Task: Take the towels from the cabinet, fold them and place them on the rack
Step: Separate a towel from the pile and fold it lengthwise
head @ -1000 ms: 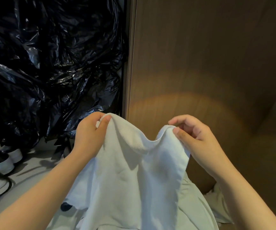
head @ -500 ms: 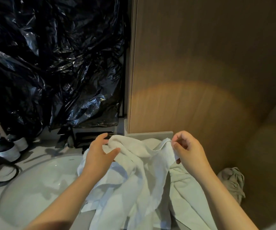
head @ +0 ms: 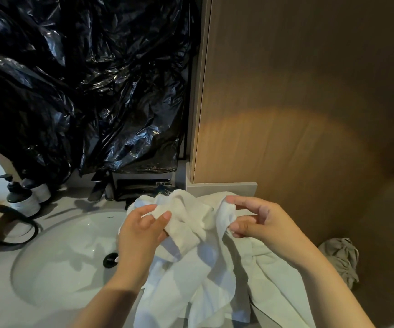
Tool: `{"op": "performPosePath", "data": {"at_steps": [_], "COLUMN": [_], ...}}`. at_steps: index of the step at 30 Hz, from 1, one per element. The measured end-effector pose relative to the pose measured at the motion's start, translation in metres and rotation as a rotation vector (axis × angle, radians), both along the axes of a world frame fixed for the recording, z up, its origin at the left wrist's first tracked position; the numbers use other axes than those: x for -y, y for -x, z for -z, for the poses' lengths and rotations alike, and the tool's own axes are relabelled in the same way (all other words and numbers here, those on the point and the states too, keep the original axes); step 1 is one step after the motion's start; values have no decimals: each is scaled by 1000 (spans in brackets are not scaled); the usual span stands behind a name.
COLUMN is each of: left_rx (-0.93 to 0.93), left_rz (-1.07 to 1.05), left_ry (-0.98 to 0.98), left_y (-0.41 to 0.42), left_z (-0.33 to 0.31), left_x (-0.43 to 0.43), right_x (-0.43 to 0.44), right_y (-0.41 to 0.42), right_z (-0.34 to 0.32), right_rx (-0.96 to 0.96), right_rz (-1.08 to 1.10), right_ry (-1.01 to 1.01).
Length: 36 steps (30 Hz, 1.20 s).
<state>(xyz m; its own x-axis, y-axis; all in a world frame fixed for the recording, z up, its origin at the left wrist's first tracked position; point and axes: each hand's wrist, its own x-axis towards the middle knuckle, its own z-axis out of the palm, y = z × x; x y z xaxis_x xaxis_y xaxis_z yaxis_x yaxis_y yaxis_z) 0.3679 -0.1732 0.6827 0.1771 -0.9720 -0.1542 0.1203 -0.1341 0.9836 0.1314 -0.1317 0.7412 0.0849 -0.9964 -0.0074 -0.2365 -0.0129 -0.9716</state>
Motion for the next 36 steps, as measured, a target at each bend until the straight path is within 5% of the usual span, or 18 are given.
{"op": "performPosePath", "data": {"at_steps": [7, 16, 24, 36], "left_rx": [-122, -13, -33, -103], "left_rz": [104, 243, 399, 522], "left_ry": [142, 195, 236, 247], "left_y": [6, 22, 32, 52], "left_z": [-23, -34, -42, -56], "left_x": [-10, -13, -20, -34], "right_x": [0, -1, -19, -32], "right_y": [-2, 4, -5, -12], "right_z": [4, 10, -3, -11], "right_rx": [-247, -483, -58, -99], "right_rz": [55, 124, 152, 192], "right_ry": [120, 258, 351, 374]}}
